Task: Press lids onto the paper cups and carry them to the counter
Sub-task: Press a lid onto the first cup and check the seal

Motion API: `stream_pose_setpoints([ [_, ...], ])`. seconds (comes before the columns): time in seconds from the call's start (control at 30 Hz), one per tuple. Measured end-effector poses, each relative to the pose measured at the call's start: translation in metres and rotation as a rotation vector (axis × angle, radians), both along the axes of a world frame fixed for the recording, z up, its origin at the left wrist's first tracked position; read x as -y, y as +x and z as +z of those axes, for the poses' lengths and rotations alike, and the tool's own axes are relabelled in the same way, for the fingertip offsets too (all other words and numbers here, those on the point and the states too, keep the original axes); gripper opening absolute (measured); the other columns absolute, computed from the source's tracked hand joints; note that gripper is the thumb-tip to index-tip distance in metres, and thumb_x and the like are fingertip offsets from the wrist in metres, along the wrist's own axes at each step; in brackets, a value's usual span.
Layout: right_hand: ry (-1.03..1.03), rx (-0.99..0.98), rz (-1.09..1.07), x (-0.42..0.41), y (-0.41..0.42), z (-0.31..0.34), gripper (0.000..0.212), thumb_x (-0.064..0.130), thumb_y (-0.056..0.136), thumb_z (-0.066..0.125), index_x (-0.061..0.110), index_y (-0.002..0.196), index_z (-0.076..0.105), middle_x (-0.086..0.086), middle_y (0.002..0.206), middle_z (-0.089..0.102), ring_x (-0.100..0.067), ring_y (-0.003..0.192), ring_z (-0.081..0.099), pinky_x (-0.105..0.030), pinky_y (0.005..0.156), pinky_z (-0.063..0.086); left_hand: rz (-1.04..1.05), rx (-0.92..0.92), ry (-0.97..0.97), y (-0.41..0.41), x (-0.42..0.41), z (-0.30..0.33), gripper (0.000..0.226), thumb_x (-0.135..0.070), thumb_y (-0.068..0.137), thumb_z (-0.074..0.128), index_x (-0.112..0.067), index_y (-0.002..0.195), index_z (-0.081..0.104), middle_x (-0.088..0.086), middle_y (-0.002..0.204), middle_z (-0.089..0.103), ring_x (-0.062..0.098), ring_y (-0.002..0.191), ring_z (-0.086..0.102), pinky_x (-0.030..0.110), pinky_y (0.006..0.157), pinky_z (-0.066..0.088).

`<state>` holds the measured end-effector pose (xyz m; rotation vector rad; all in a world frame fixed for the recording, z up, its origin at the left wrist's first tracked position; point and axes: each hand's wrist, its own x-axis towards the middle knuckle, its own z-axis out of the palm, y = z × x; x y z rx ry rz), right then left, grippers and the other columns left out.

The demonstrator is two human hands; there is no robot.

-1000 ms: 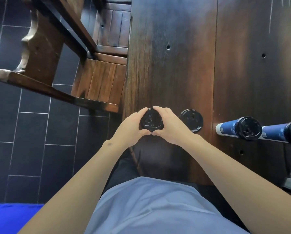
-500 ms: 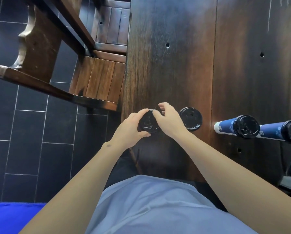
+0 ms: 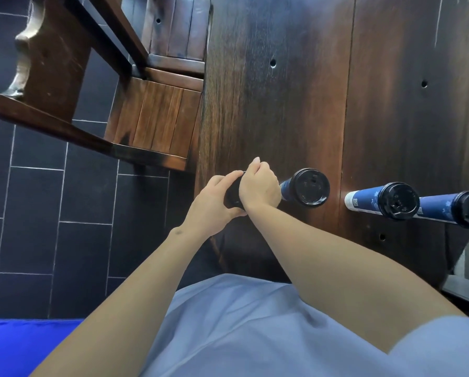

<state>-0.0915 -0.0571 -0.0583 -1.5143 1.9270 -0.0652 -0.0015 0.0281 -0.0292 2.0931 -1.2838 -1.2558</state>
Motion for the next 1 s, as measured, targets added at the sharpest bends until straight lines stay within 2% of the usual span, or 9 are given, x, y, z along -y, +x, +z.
stream_pose_setpoints([
  [0.13, -0.044, -0.065, 0.060, 0.001, -0.001, -0.003, 0.046, 0.040, 0.108, 0.021, 0.019, 0.093, 0.058, 0.005, 0.087, 0.056, -0.016, 0.083, 0.052, -0.033, 0.075, 0.037, 0.013, -0.036, -0.011, 0.000, 0.000, -0.004, 0.079, -0.027, 0.084, 0.086, -0.033, 0.151, 0.045, -0.004, 0.146, 0.054, 0.018, 0.130, 0.054, 0.043, 0.113, 0.049],
  [0.23, -0.046, -0.107, 0.138, 0.006, -0.001, -0.004, 0.046, 0.037, 0.108, 0.022, 0.016, 0.094, 0.061, 0.004, 0.084, 0.057, -0.019, 0.082, 0.056, -0.036, 0.076, 0.042, 0.034, -0.057, -0.027, 0.000, 0.000, -0.008, 0.078, -0.028, 0.083, 0.087, -0.034, 0.149, 0.047, -0.006, 0.143, 0.057, 0.016, 0.128, 0.055, 0.040, 0.112, 0.050],
  [0.4, -0.037, -0.157, 0.174, 0.010, -0.001, -0.005, 0.043, 0.036, 0.107, 0.023, 0.019, 0.087, 0.056, 0.003, 0.082, 0.057, -0.021, 0.079, 0.056, -0.035, 0.074, 0.041, 0.043, -0.066, -0.035, 0.002, 0.000, -0.010, 0.077, -0.027, 0.081, 0.088, -0.034, 0.147, 0.049, -0.007, 0.140, 0.058, 0.016, 0.125, 0.057, 0.039, 0.110, 0.051],
  [0.57, -0.083, -0.179, 0.163, 0.006, 0.001, -0.010, 0.042, 0.038, 0.107, 0.023, 0.021, 0.085, 0.054, 0.004, 0.083, 0.059, -0.020, 0.082, 0.062, -0.038, 0.075, 0.051, 0.049, -0.097, -0.036, 0.003, -0.001, -0.012, 0.075, -0.026, 0.082, 0.088, -0.033, 0.146, 0.051, -0.007, 0.141, 0.058, 0.017, 0.126, 0.057, 0.043, 0.110, 0.052],
  [1.0, -0.087, -0.176, 0.201, 0.004, -0.001, -0.007, 0.038, 0.037, 0.107, 0.024, 0.020, 0.086, 0.051, 0.003, 0.081, 0.056, -0.016, 0.076, 0.055, -0.031, 0.066, 0.036, 0.017, -0.070, -0.037, 0.006, 0.000, -0.010, 0.075, -0.030, 0.083, 0.087, -0.037, 0.146, 0.048, -0.007, 0.139, 0.055, 0.013, 0.121, 0.056, 0.037, 0.104, 0.053],
])
